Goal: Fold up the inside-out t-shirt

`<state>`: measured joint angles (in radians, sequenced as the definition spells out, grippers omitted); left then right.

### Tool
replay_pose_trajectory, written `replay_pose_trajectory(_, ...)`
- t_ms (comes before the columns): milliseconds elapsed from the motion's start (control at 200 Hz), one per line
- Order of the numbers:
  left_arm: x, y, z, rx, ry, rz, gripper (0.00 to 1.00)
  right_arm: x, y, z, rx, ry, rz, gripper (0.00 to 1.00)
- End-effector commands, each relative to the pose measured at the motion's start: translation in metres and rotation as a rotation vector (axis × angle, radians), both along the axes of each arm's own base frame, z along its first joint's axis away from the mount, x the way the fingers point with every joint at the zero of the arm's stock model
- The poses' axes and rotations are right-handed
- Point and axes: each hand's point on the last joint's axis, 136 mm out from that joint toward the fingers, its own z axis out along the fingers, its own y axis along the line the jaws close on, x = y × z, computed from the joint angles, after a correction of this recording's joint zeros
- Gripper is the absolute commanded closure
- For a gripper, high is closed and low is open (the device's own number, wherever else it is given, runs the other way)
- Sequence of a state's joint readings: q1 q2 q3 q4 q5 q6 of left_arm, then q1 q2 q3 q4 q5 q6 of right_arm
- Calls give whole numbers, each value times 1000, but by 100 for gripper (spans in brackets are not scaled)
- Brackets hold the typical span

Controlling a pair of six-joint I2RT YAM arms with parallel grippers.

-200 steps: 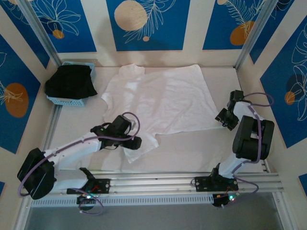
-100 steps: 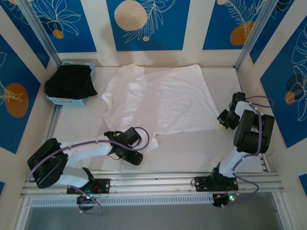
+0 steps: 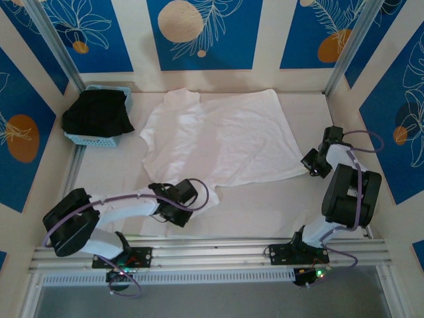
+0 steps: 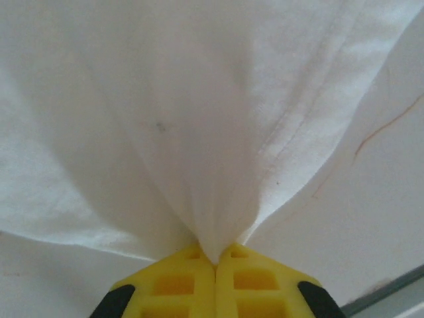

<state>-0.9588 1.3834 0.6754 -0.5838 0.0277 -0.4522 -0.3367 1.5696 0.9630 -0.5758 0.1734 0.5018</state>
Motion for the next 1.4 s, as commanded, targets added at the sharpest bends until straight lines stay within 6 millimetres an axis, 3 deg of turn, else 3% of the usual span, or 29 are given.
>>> replay_pose_trajectory(0,-26,15,7,5,87,33,100,-10,2,7,23,-37,-24,100)
replay_pose_trajectory(170,-39,18,44,-94,114,122,100,-31,-4,9,36,-60,-90,100)
replay_pose_trajectory(275,-32,27,74,-150,77,170,100,-37,-9,14,38,-94,-123,100)
replay_pose_trajectory(420,-2,34,109,-248,37,222,100,-26,-6,30,40,-158,-110,100)
replay_pose_trajectory(645,71,46,156,-324,-88,245,100,7,-5,45,-1,-169,-56,99)
replay_pose_trajectory(905,149,67,155,-253,-174,301,100,60,7,45,-26,-154,27,97)
replay_pose_trajectory(1160,242,95,126,-144,-172,437,100,142,9,30,-50,-126,87,90)
replay_pose_trajectory(1205,259,97,121,-128,-172,457,95,155,9,26,-51,-118,98,87)
replay_pose_trajectory(1295,290,100,112,-108,-175,494,85,170,8,17,-43,-97,111,70)
replay_pose_trajectory(1390,313,99,110,-100,-185,515,55,168,6,20,-71,-92,125,59)
